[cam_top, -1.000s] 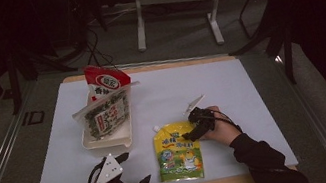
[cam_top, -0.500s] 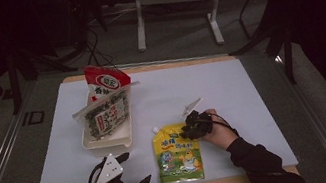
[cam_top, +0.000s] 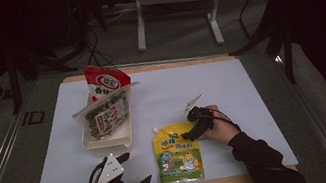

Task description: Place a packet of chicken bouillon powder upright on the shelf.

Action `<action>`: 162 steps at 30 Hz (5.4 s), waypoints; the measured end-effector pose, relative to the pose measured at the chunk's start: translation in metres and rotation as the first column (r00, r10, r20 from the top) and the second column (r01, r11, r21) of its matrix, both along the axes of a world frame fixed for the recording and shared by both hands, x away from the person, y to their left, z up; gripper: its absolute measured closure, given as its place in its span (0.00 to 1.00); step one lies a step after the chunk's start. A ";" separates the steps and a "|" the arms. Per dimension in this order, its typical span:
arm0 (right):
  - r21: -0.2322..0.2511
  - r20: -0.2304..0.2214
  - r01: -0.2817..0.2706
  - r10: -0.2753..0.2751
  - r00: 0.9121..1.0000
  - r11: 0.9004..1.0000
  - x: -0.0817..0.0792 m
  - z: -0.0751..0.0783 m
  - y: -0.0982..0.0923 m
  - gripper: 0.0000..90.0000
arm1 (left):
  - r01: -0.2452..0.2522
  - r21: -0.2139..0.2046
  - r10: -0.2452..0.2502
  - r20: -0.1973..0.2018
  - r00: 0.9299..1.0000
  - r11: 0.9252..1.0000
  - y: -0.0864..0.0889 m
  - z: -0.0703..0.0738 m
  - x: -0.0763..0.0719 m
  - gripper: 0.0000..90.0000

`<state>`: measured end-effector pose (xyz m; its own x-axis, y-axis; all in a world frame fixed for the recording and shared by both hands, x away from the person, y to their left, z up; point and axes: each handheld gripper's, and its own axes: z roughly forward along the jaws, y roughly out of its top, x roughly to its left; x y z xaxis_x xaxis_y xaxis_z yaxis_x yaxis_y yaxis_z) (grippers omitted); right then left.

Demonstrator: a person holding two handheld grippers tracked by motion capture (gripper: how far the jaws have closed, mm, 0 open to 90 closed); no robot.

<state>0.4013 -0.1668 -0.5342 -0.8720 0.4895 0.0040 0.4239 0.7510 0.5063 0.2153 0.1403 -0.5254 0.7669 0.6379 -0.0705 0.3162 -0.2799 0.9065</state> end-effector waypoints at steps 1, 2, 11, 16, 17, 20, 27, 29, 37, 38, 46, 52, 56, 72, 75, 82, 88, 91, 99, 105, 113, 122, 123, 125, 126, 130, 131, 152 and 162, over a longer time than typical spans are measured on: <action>-0.006 -0.001 -0.005 0.005 1.000 1.000 -0.002 0.001 0.001 0.33 | 0.001 0.002 -0.001 0.000 1.000 1.000 0.000 0.000 0.000 0.01; -0.008 -0.004 -0.006 0.006 1.000 1.000 -0.004 0.002 0.002 0.37 | 0.004 0.007 -0.004 0.002 1.000 1.000 0.000 0.000 0.000 0.01; -0.007 0.005 -0.037 0.037 0.999 0.999 -0.016 0.006 0.008 0.79 | 0.006 0.006 -0.006 0.004 1.000 1.000 -0.001 0.000 0.000 0.01; -0.006 -0.019 -0.054 0.054 0.998 0.999 -0.018 0.007 0.012 0.94 | 0.005 0.007 -0.005 0.005 1.000 1.000 -0.001 0.000 0.000 0.01; 0.000 -0.024 -0.056 0.056 0.998 0.998 -0.017 0.007 0.011 0.94 | 0.003 0.004 -0.003 0.005 1.000 1.000 -0.001 0.001 0.000 0.01; 0.010 -0.023 -0.059 0.059 0.998 0.998 -0.017 0.008 0.010 0.95 | 0.000 -0.001 0.000 0.006 1.000 1.000 0.000 0.001 0.000 0.01; 0.034 0.031 -0.069 0.068 0.997 0.997 -0.022 0.023 0.009 0.96 | -0.002 -0.008 0.002 0.008 1.000 1.000 0.000 0.002 0.001 0.01; 0.044 0.038 -0.071 0.069 0.997 0.997 -0.023 0.026 0.008 0.96 | -0.001 -0.005 0.001 0.011 1.000 1.000 -0.001 0.002 0.001 0.01; 0.080 0.105 -0.091 0.083 0.991 0.993 -0.036 0.054 0.006 0.96 | 0.007 -0.013 -0.007 0.036 0.999 1.000 -0.003 0.006 0.003 0.01; 0.085 0.112 -0.091 0.081 0.990 0.992 -0.038 0.057 0.006 0.96 | 0.012 -0.024 -0.011 0.033 0.999 1.000 -0.004 0.007 0.004 0.01; 0.108 0.169 -0.132 0.113 0.979 0.985 -0.053 0.078 0.005 0.96 | 0.053 -0.039 -0.055 -0.039 0.998 0.998 -0.015 0.014 0.011 0.03; 0.122 0.189 -0.145 0.120 0.975 0.982 -0.061 0.086 0.003 0.96 | 0.055 -0.038 -0.058 -0.073 0.996 0.998 -0.023 0.016 0.021 0.03; 0.129 0.197 -0.154 0.127 0.972 0.980 -0.065 0.089 0.002 0.96 | 0.041 -0.033 -0.044 -0.092 0.995 0.999 -0.025 0.015 0.028 0.07; 0.160 0.258 -0.223 0.177 0.950 0.962 -0.087 0.112 0.008 0.96 | 0.086 -0.127 -0.103 -0.136 0.985 0.988 -0.027 0.016 0.058 0.45; 0.161 0.261 -0.223 0.177 0.949 0.961 -0.087 0.112 0.008 0.96 | 0.115 -0.133 -0.132 -0.120 0.984 0.984 -0.030 0.018 0.056 0.54; 0.181 0.250 -0.228 0.179 0.951 0.957 -0.089 0.115 0.003 0.96 | 0.138 -0.146 -0.152 -0.091 0.984 0.980 -0.028 0.028 0.053 0.81; 0.213 0.248 -0.234 0.180 0.952 0.949 -0.090 0.120 -0.004 0.96 | 0.188 -0.120 -0.195 -0.052 0.979 0.975 -0.029 0.045 0.048 0.98; 0.227 0.255 -0.241 0.181 0.950 0.944 -0.092 0.125 -0.006 0.96 | 0.193 -0.073 -0.194 -0.007 0.981 0.978 -0.029 0.052 0.048 1.00; 0.245 0.252 -0.246 0.183 0.950 0.938 -0.095 0.129 -0.009 0.96 | 0.201 -0.043 -0.200 0.042 0.979 0.979 -0.027 0.052 0.054 1.00; 0.266 0.232 -0.252 0.192 0.954 0.930 -0.098 0.125 -0.013 0.95 | 0.253 -0.045 -0.249 0.070 0.966 0.966 -0.025 0.048 0.055 1.00; 0.272 0.223 -0.211 0.152 0.963 0.939 -0.094 0.122 -0.024 0.67 | 0.300 -0.031 -0.297 0.071 0.952 0.954 -0.027 0.049 0.054 1.00; 0.268 0.152 -0.212 0.176 0.973 0.940 -0.086 0.106 -0.026 0.69 | 0.293 -0.032 -0.290 0.068 0.955 0.956 -0.028 0.049 0.054 1.00; 0.272 0.152 -0.224 0.188 0.970 0.936 -0.086 0.107 -0.025 0.74 | 0.283 -0.031 -0.280 0.063 0.958 0.959 -0.028 0.050 0.054 1.00; 0.276 0.165 -0.254 0.215 0.963 0.927 -0.089 0.112 -0.022 0.82 | 0.280 -0.028 -0.278 0.063 0.958 0.959 -0.029 0.050 0.054 1.00; 0.271 0.170 -0.270 0.230 0.958 0.924 -0.090 0.113 -0.021 0.83 | 0.281 -0.029 -0.279 0.063 0.958 0.959 -0.029 0.050 0.054 1.00; 0.236 0.178 -0.284 0.246 0.953 0.929 -0.089 0.113 -0.015 0.90 | 0.276 -0.027 -0.274 0.060 0.960 0.961 -0.029 0.050 0.054 1.00; 0.237 0.170 -0.288 0.253 0.952 0.928 -0.089 0.114 -0.015 0.92 | 0.275 -0.029 -0.273 0.059 0.960 0.961 -0.029 0.050 0.054 1.00; 0.237 0.259 -0.344 0.282 0.924 0.908 -0.090 0.147 -0.012 1.00 | 0.188 -0.080 -0.185 0.037 0.982 0.979 -0.018 0.060 0.041 0.19; 0.252 0.299 -0.347 0.268 0.916 0.903 -0.079 0.166 0.000 1.00 | 0.091 -0.074 -0.089 0.033 0.996 0.993 -0.010 0.040 0.021 0.03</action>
<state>0.3223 -0.1666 -0.3680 -0.9692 0.2069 -0.1333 0.0254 0.6230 0.7818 0.2363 0.1305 -0.4856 0.8232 0.5602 -0.0918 0.2654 -0.2368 0.9346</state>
